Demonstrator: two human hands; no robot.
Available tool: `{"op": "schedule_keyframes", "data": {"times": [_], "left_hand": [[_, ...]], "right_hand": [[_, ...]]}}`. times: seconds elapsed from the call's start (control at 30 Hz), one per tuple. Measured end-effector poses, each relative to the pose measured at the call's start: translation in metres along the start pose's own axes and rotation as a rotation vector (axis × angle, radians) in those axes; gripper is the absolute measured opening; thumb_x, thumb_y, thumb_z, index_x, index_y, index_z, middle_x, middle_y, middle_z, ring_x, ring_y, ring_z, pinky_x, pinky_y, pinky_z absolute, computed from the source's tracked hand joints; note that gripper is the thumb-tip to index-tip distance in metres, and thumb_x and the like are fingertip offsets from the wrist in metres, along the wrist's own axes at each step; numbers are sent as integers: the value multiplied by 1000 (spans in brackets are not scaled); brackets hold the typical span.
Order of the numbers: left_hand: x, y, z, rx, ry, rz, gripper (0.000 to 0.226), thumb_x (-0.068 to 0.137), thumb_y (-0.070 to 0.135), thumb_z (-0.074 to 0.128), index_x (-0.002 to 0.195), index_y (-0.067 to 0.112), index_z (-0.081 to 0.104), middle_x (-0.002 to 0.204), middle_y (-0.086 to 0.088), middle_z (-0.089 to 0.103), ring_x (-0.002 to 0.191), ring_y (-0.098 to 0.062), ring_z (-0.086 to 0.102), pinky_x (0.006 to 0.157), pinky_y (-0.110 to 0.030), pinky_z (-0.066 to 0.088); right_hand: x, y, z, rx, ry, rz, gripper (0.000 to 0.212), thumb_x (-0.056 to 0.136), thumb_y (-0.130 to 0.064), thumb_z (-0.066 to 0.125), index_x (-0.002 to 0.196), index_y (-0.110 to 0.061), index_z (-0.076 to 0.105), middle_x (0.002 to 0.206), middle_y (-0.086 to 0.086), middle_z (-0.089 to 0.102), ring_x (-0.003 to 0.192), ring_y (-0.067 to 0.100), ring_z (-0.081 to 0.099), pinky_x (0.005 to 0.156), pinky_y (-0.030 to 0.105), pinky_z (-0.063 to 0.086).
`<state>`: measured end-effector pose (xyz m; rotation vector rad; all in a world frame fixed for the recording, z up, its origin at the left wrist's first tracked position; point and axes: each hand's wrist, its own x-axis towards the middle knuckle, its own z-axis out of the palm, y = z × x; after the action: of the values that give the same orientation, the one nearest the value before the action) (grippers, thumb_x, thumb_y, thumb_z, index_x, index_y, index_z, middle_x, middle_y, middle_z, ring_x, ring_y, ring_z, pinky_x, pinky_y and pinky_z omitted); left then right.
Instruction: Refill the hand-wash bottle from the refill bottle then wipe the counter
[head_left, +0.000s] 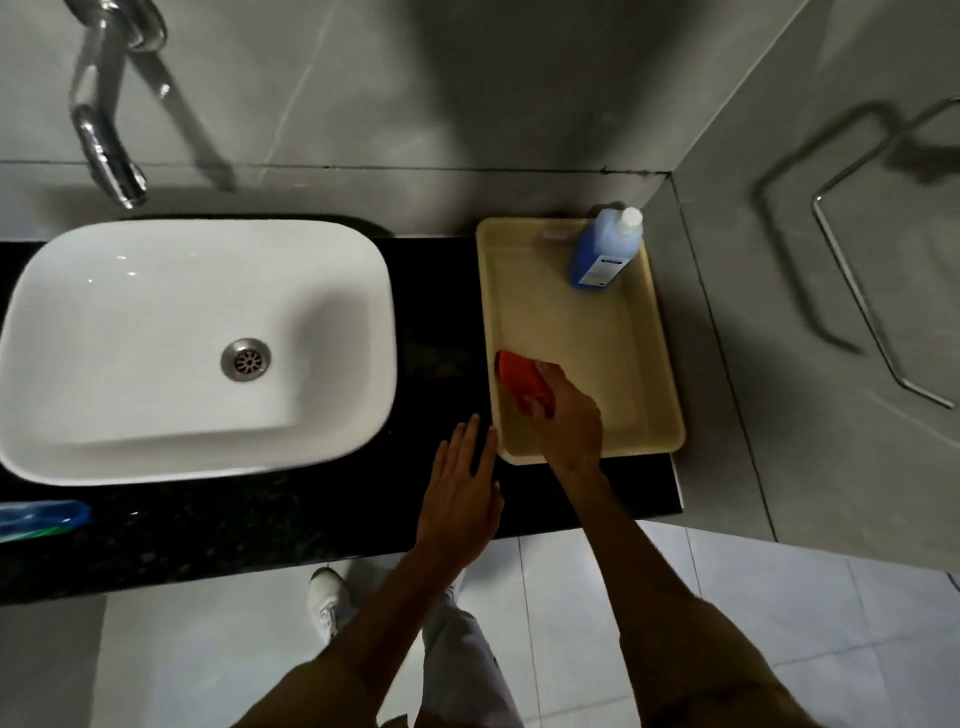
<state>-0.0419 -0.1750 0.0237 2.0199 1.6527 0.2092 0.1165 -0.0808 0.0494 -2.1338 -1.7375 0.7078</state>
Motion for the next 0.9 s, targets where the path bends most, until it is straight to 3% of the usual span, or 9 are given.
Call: {"op": "schedule_keyframes", "data": {"times": [0.1,0.17,0.27,0.37,0.5,0.57,0.77,0.9], "left_hand": [[16,7,7,31,-53,5,75,99,36,45,159,16,5,169,-11,2,156,-29,-1,126,-50,15],[21,9,11,47,-86,1,80,99,37,47,159,17,-2,169,-12,-1,156,-29,-3,126,-50,14],[22,8,15,70,-91,0,84,97,37,49,158,16,-6,168,-13,-3,156,-30,-1,126,-51,16],[22,8,15,93,-85,7,86,96,37,49,158,14,-5,168,-14,-5,156,-30,-2,126,-51,16],[23,9,14,140,-87,22,83,96,40,46,159,13,-1,168,-11,-8,155,-29,-6,126,-51,13],[22,11,14,165,-99,21,82,97,42,45,159,12,1,168,-12,-7,155,-29,-6,126,-52,14],[20,15,10,215,-157,10,85,97,49,41,158,12,-5,168,-11,-12,155,-29,-10,125,-53,8],[22,19,-13,196,-185,-1,84,100,49,39,157,12,-10,167,-11,-14,155,-29,-12,126,-52,5]], "right_hand": [[7,11,12,-31,-72,-6,44,100,-32,56,144,-30,48,128,3,68,111,28,68,95,36,54],[6,18,21,-25,-195,-10,49,101,-34,54,148,-29,43,143,2,59,123,27,62,101,38,52],[4,32,27,-143,-360,-71,60,105,-34,48,159,-30,23,168,-6,21,151,21,29,121,40,32],[8,39,26,-259,-403,-114,65,105,-30,48,161,-27,14,170,-5,7,157,20,10,128,42,16],[14,31,24,-278,-407,-63,71,103,-24,52,161,-28,12,170,-7,3,157,26,8,126,45,23],[12,29,25,-272,-426,-60,71,104,-30,50,161,-28,8,171,-6,-2,157,25,4,125,45,25],[6,37,24,-434,-510,-138,72,105,-55,22,159,-23,-14,168,0,-21,156,20,-16,128,49,2],[5,16,12,-415,-484,-115,67,107,-48,24,161,-20,-1,170,4,-11,158,23,-6,129,47,5]]}}
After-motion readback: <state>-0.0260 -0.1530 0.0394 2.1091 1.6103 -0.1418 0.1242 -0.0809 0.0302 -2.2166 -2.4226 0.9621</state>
